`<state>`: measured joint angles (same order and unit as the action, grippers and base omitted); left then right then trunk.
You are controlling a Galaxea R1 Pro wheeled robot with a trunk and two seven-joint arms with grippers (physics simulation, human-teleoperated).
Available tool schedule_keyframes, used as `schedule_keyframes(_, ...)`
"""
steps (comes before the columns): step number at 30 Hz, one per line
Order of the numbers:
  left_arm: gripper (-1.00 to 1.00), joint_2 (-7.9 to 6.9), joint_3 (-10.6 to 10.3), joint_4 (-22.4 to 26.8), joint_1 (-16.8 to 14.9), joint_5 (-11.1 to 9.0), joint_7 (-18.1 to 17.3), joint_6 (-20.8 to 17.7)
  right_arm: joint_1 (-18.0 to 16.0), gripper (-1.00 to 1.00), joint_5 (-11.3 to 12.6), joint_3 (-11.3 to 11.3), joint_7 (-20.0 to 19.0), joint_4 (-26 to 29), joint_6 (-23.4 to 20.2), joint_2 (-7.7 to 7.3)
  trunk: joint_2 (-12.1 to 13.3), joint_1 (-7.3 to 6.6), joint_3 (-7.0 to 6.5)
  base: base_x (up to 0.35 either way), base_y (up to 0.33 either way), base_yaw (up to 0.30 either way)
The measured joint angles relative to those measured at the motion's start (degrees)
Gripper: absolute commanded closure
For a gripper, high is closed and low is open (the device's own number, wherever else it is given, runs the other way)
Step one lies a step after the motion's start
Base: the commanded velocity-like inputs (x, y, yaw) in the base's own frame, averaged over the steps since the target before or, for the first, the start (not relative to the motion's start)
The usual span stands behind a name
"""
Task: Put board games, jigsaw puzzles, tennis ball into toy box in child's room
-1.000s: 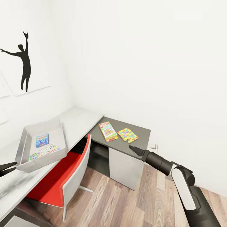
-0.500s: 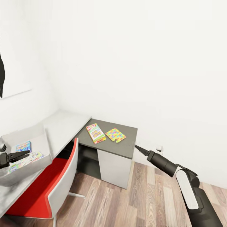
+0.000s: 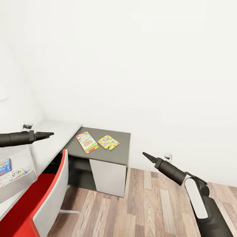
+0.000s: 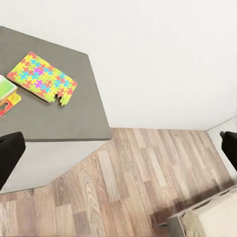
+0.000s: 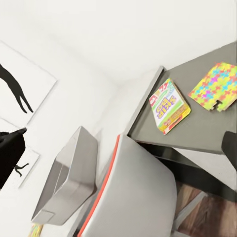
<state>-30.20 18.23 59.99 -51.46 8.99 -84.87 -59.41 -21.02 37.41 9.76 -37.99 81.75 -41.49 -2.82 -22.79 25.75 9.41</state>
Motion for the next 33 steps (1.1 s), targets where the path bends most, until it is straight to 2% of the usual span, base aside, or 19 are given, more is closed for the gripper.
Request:
schedule_keyframes(3,-1.00,4.63,-0.5,-2.0,-3.8,3.9,6.9,0.0,-0.1,-1.00,-0.1,0.0,0.2,-1.6,0.1,0.01,0.0,0.00,-0.11,0.000,0.000,-0.274)
schedule_keyframes(4,-1.00,5.50,-0.5,-2.2,-4.2,4.3,7.8,0.0,-0.1,-1.00,-0.1,0.0,0.3,-2.0,0.2,0.01,0.0,0.00,-0.15,0.000,0.000,-0.274)
schedule_keyframes(7,-1.00,9.78,-0.7,-2.7,-5.5,5.3,12.7,-0.1,-0.1,-1.00,-0.2,0.1,0.4,-3.5,0.2,0.00,0.0,0.00,-0.26,0.000,0.000,-0.274)
schedule_keyframes(8,-1.00,10.64,-0.7,-2.8,-5.6,5.5,13.7,-0.1,-0.1,-1.00,-0.2,0.1,0.4,-3.7,0.3,0.00,0.0,0.00,-0.30,0.000,0.000,-0.274)
schedule_keyframes(10,-1.00,13.26,-0.7,-2.9,-6.0,6.0,18.1,-0.2,-0.1,-1.00,-0.2,0.1,0.4,-4.3,0.3,0.00,0.0,0.00,-0.38,0.000,0.000,-0.274)
schedule_keyframes(12,-1.00,15.24,-0.7,-3.0,-6.1,6.4,23.3,-0.2,-0.1,-1.00,-0.3,0.1,0.4,-4.6,0.3,-0.01,0.0,0.00,-0.46,0.000,0.000,-0.274)
schedule_keyframes(16,-1.00,17.17,-0.7,-3.0,-6.2,6.7,30.6,-0.3,-0.1,-1.00,-0.3,0.1,0.5,-4.7,0.3,0.00,0.0,-0.01,-0.61,0.000,0.000,-0.274)
schedule_keyframes(19,-1.00,18.07,-0.7,-3.0,-6.2,6.7,33.9,-0.3,-0.1,-1.00,-0.4,0.1,0.6,-4.8,0.3,0.00,0.0,-0.01,-0.72,0.000,0.000,-0.274)
schedule_keyframes(24,-1.00,19.70,-2.0,-3.4,-6.2,6.8,37.1,-0.2,-0.1,-1.00,-0.4,0.1,0.6,-4.8,0.4,0.00,0.0,-0.01,-0.91,0.000,0.000,-0.274)
schedule_keyframes(27,-1.00,20.01,-3.4,-4.1,-6.2,6.7,38.6,0.0,-0.1,-1.00,-0.5,0.1,0.7,-4.8,0.7,0.00,0.0,-0.01,-1.03,0.000,0.000,-0.274)
schedule_keyframes(33,-1.00,20.22,-4.2,-4.6,-6.1,6.7,39.4,0.2,-0.1,-1.00,-0.5,0.0,0.9,-4.8,2.8,0.00,0.0,-0.01,-1.26,0.000,0.000,-0.274)
